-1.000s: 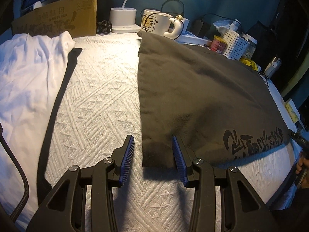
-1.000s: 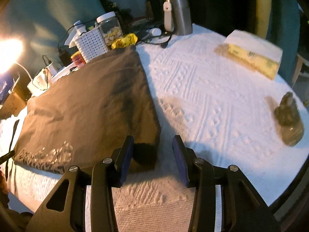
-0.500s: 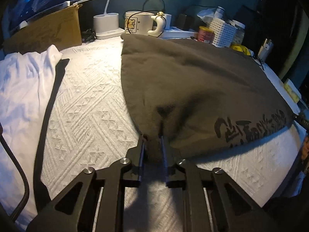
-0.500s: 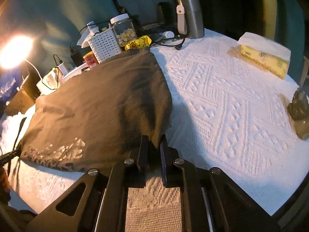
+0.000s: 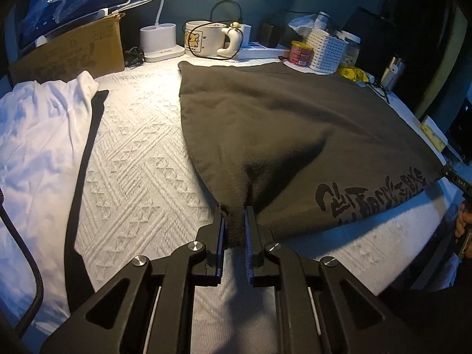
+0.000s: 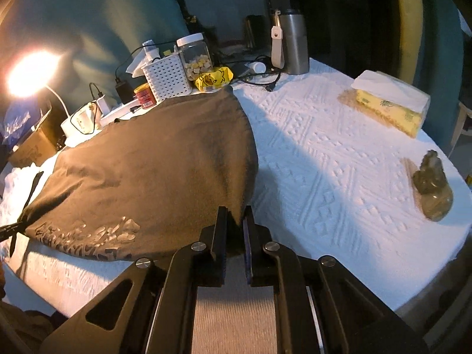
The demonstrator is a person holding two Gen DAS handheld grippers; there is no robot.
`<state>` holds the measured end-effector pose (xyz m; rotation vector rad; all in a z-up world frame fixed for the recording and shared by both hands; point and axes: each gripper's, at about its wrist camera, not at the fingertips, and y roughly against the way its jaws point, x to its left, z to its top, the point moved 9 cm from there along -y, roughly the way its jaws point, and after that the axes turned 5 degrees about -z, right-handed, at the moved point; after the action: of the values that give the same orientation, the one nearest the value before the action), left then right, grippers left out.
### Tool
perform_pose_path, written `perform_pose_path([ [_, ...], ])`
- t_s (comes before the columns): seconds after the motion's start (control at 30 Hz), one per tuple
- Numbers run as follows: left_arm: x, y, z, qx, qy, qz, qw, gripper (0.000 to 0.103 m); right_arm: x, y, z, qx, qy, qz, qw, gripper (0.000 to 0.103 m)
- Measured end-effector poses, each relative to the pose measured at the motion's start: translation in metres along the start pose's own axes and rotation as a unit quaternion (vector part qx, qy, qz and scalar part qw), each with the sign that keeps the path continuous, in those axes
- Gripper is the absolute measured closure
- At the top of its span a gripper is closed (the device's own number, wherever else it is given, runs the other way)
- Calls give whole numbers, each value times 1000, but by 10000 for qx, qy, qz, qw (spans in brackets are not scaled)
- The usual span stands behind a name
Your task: Fold small clothes
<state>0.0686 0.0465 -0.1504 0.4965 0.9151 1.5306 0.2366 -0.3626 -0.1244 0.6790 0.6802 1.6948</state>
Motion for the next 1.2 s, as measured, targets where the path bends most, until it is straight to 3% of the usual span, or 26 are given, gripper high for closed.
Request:
perform_pose_path([
  [0.47, -10, 2, -38, 430, -112, -118, 9989, 93, -13, 17, -30, 68, -106, -124, 9998, 93],
  [0.7, -5, 4, -42, 492, -139, 51, 9987, 84, -21, 15, -42, 204, -375, -106, 9990, 92],
  [0.9, 1, 13, -37, 397, -230, 338, 9984, 84, -22, 21, -43, 226, -390, -81, 9990, 92],
  [1.2, 25, 22, -17, 79, 155, 594, 9981, 84, -21, 19, -41, 325, -345, -190, 9987, 92],
])
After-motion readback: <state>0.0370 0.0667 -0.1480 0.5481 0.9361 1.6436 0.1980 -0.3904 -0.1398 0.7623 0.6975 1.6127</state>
